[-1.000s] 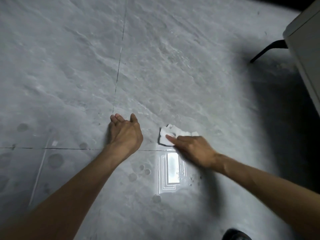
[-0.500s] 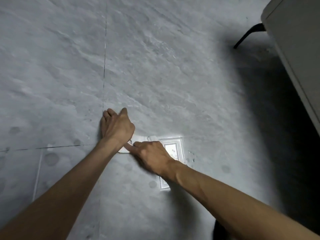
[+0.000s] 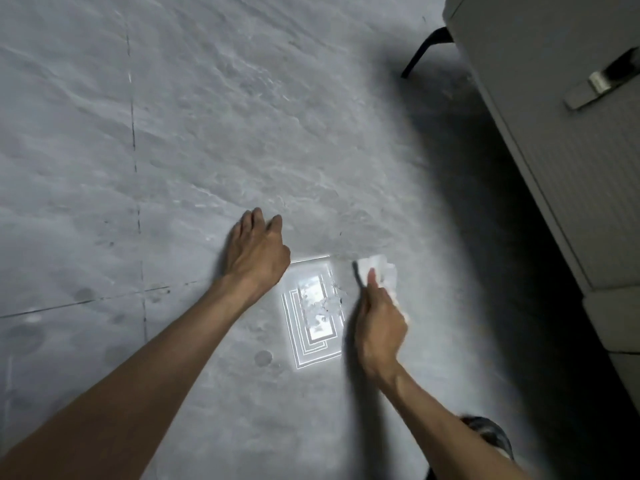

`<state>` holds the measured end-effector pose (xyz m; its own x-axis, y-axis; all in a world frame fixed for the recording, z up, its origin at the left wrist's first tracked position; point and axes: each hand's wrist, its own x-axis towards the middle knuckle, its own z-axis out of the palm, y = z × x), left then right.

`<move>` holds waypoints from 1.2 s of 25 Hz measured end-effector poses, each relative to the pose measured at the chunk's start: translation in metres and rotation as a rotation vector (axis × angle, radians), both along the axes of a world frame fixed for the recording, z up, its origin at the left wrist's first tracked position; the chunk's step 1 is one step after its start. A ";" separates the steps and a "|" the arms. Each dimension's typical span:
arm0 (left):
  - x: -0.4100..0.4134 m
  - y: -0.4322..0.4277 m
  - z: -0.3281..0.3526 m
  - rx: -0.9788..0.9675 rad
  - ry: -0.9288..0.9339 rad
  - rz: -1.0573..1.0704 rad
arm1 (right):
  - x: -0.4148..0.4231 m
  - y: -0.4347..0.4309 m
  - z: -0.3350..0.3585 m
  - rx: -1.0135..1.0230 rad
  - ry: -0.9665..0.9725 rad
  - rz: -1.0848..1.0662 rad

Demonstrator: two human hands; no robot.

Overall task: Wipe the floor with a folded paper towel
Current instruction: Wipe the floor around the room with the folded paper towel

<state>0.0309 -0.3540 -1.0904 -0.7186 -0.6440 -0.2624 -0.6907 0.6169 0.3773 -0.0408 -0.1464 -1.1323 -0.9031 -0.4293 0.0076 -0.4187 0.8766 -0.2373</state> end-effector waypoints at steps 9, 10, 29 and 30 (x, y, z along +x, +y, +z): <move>-0.011 0.008 -0.008 0.036 -0.049 -0.021 | -0.095 0.063 0.022 0.137 -0.019 0.311; -0.011 0.015 -0.008 0.036 -0.056 -0.035 | -0.105 0.077 0.027 0.091 -0.056 0.004; -0.014 0.062 -0.001 -0.025 -0.104 -0.168 | -0.026 0.129 0.014 0.052 -0.039 -0.279; -0.019 0.067 -0.002 -0.028 -0.111 -0.185 | -0.005 0.114 0.013 0.015 -0.027 -0.157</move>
